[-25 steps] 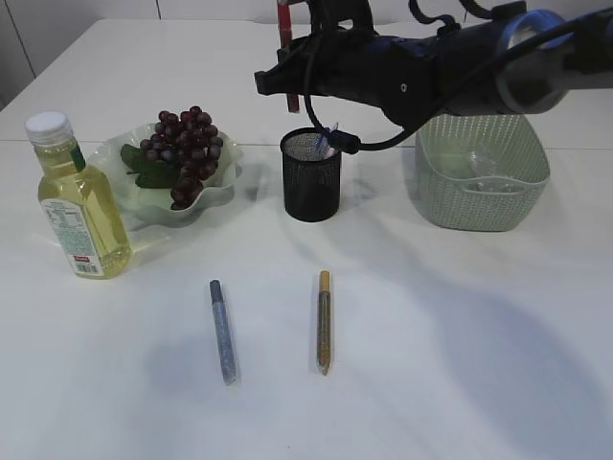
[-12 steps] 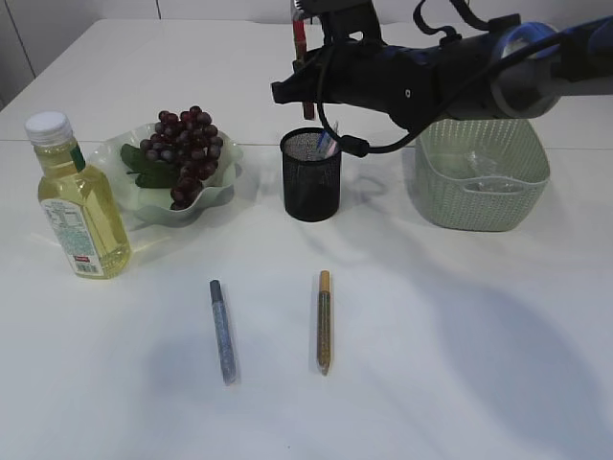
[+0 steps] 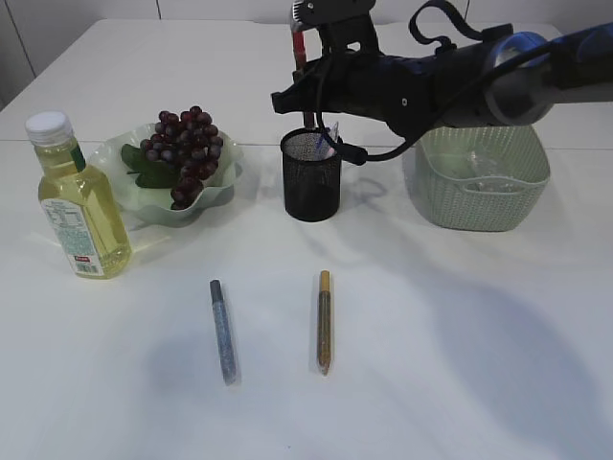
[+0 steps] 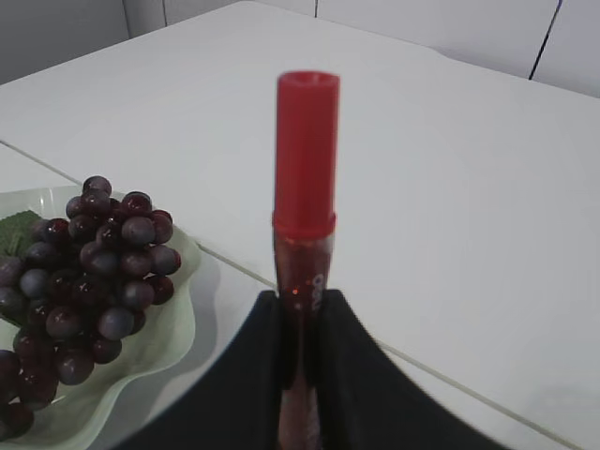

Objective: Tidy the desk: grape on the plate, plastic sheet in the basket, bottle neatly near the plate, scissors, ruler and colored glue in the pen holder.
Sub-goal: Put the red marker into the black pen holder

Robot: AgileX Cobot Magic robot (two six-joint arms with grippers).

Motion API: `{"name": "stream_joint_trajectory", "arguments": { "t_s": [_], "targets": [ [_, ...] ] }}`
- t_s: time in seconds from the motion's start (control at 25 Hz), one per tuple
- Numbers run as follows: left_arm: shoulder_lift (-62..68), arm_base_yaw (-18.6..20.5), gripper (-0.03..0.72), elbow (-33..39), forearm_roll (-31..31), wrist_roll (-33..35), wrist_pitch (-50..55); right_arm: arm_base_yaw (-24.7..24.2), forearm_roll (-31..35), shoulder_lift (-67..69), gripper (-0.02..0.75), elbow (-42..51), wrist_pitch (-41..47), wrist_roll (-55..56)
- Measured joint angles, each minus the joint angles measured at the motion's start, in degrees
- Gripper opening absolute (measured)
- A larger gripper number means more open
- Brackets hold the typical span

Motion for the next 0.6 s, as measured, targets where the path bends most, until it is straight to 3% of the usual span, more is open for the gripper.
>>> {"name": "stream_joint_trajectory", "arguments": {
  "t_s": [0.6],
  "targets": [
    [0.0, 0.0, 0.434, 0.0, 0.0, 0.0, 0.0, 0.0, 0.0, 1.58, 0.117, -1.29, 0.0, 0.81]
  ]
}}
